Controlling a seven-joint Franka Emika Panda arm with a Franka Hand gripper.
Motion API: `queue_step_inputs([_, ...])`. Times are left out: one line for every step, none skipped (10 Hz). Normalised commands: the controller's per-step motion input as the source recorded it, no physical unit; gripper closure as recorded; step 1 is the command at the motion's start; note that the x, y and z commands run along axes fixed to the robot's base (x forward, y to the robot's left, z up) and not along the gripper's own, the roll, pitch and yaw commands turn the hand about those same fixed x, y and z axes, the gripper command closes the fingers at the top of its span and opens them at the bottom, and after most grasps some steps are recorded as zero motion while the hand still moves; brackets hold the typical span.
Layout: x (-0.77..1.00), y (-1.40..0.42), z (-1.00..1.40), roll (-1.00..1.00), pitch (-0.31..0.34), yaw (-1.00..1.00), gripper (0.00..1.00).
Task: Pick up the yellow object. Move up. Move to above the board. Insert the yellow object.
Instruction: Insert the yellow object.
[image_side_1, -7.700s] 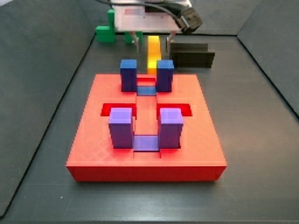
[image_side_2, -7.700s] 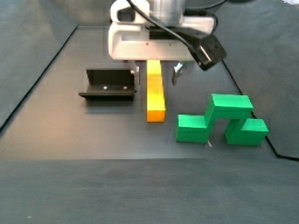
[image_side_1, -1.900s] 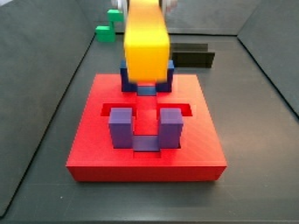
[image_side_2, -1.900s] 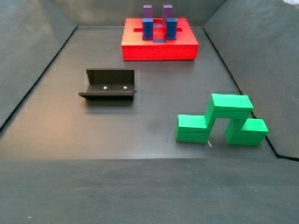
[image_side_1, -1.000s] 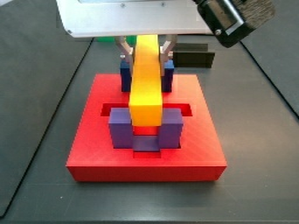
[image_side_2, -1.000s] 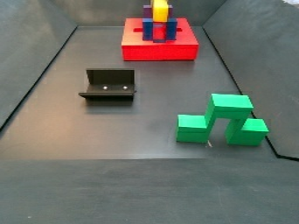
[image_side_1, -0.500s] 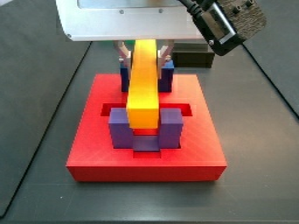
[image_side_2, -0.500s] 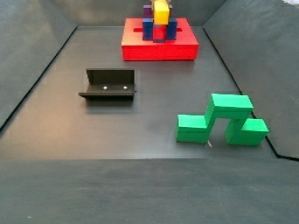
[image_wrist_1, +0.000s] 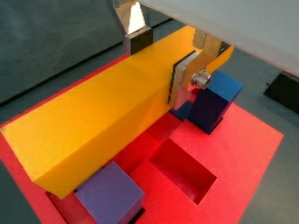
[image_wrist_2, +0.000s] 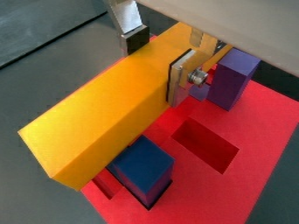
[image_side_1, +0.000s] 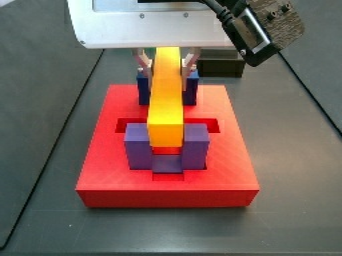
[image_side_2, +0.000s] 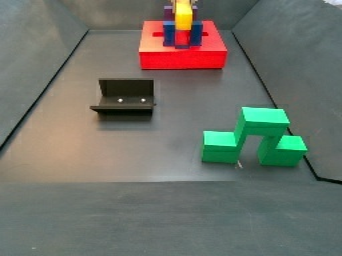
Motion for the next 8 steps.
queue_step_inputs([0.00, 0.00, -0.02, 0.12, 0.000, 0.03, 1.00])
queue_step_inputs([0.00, -0.07, 0.00, 0.15, 0.000, 0.07, 1.00])
queue_step_inputs([0.05, -0.16, 0.00, 0.18, 0.016, 0.12, 1.00])
queue_step_inputs([0.00, -0.16, 0.00, 0.15, 0.006, 0.07, 1.00])
queue_step_inputs([0.00, -0.15, 0.00, 0.15, 0.003, 0.00, 1.00])
queue_step_inputs([0.00, -0.17, 0.00, 0.16, 0.004, 0.00, 1.00])
queue_step_inputs([0.00, -0.16, 0.00, 0.18, 0.004, 0.00, 1.00])
queue_step_inputs([0.00, -0.09, -0.05, 0.20, 0.014, 0.01, 1.00])
